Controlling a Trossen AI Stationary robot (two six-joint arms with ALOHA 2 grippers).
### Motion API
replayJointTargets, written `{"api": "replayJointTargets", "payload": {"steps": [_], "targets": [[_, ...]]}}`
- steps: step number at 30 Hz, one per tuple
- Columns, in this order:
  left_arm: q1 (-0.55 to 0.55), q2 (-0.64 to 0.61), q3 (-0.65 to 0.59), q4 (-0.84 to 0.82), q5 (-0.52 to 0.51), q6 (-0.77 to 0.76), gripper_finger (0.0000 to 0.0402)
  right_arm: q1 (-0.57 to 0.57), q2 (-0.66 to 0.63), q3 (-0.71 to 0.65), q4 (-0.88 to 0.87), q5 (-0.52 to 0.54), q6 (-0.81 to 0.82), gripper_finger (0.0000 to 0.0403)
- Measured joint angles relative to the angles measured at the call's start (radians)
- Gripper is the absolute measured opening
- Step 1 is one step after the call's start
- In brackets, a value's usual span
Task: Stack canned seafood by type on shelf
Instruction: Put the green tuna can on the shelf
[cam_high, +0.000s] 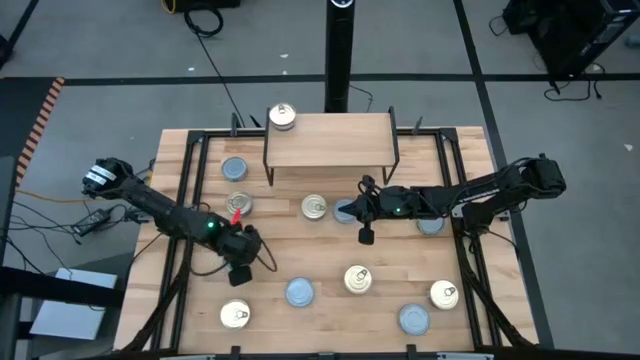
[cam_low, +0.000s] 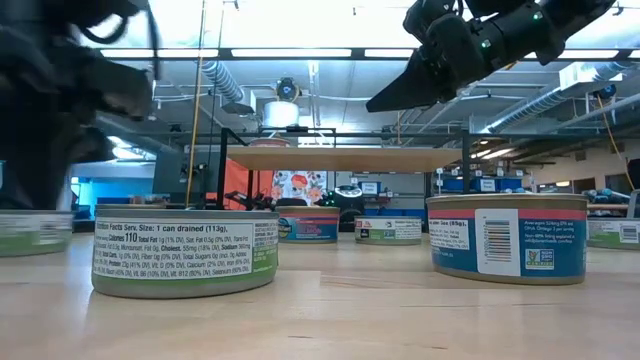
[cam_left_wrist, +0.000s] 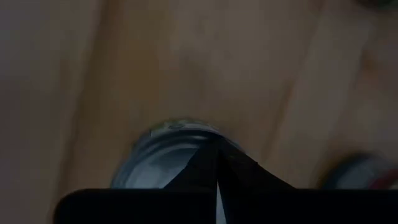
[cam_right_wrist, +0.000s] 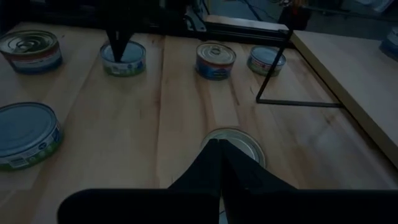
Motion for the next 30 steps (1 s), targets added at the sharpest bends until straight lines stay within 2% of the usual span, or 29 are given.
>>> {"api": "replayJointTargets", "payload": {"steps": [8, 13, 18, 25, 30], "targets": [[0.123, 0.042, 0.003, 0.082, 0.019, 0.254, 0.0008, 0.000, 0.000, 0.000, 0.000, 0.000, -0.001, 0.0009], [0.220, 0.045, 0.000, 0.138, -0.054, 0.419, 0.0008, 0.000, 0.000, 0.000, 0.000, 0.000, 0.000, 0.0009], [0.316, 0.064, -0.002, 0.258, -0.076, 0.549, 0.0008, 0.000, 0.000, 0.000, 0.000, -0.001, 0.001, 0.0009], [0.386, 0.162, -0.002, 0.454, -0.019, 0.676, 0.0008, 0.000, 0.000, 0.000, 0.001, -0.001, 0.007, 0.0009], [0.411, 0.199, 0.006, 0.492, -0.003, 0.761, 0.0008, 0.000, 0.000, 0.000, 0.001, -0.002, 0.013, 0.0009]]}}
